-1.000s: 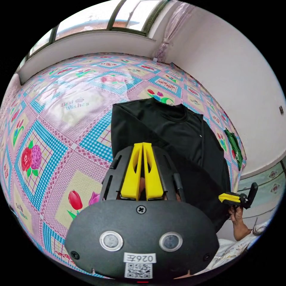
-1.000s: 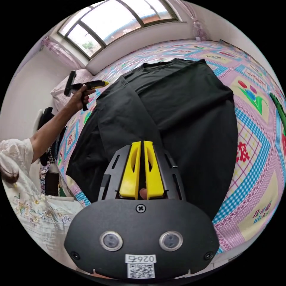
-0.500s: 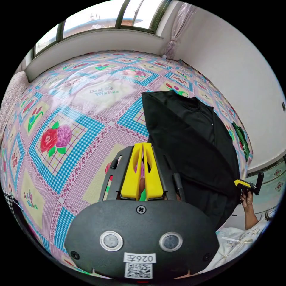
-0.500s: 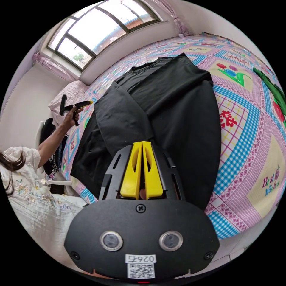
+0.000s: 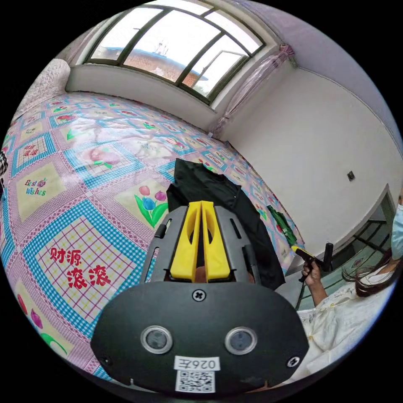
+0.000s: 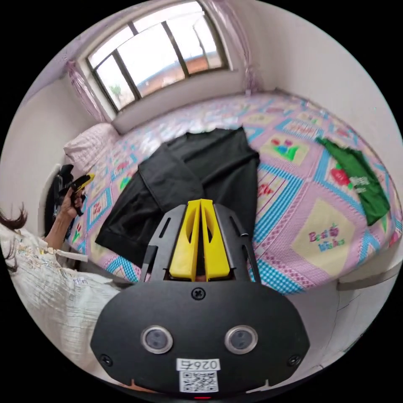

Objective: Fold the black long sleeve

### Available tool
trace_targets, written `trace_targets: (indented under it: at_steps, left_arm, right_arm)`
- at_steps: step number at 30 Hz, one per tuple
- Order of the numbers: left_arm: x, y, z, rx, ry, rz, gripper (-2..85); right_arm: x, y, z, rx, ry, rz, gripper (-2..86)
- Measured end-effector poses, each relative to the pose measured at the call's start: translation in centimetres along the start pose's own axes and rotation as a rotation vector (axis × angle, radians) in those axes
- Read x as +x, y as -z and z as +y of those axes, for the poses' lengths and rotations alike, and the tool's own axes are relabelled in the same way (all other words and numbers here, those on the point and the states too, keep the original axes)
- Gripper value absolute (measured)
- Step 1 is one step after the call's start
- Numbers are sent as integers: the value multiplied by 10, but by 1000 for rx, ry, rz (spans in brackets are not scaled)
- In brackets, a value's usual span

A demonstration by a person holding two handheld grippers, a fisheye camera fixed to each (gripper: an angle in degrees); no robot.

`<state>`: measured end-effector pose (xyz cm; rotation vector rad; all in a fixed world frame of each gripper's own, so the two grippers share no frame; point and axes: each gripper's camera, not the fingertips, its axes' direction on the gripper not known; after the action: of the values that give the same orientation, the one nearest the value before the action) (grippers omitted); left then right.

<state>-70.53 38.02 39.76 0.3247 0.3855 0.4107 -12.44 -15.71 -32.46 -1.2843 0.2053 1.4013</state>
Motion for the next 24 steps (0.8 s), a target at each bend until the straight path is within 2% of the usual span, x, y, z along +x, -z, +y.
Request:
trace_targets:
  at_steps: [5, 7, 8, 10, 11, 13, 15, 18, 20, 22, 24]
  left_arm:
    - [81, 114, 8, 358, -219, 72, -10]
    - [131, 162, 15, 548, -395, 106, -10]
    - [143, 171, 17, 589, -439, 124, -10]
    - [179, 204, 29, 737, -589, 262, -9]
    - [185, 210, 31, 758, -624, 318, -9]
    - [198, 225, 34, 734, -774, 592, -8]
    - [204, 224, 29, 616, -862, 689, -7]
    - [194, 196, 22, 478, -682, 495, -3]
    - [172, 164, 20, 348, -515, 393, 8]
    - [132, 115, 31, 167, -327, 337, 96]
    - [101, 78, 50, 35, -202, 300, 123]
  right_arm:
    - [-31, 187, 43, 668, 34, 64, -5]
    - [-40, 232, 58, 849, 93, 26, 1]
    - [-45, 257, 65, 929, 126, -18, 8]
    - [-50, 286, 73, 993, 183, -111, -2]
    - [-53, 301, 75, 973, 220, -213, -5]
    - [-54, 315, 70, 889, 253, -343, -8]
    - [-56, 316, 71, 894, 239, -325, -8]
    - [-46, 285, 60, 770, 142, -236, -8]
    - [-27, 230, 49, 547, 88, -262, -3]
    - [-12, 179, 50, 369, 18, -251, 11]
    - [5, 130, 60, 219, -73, -238, 33]
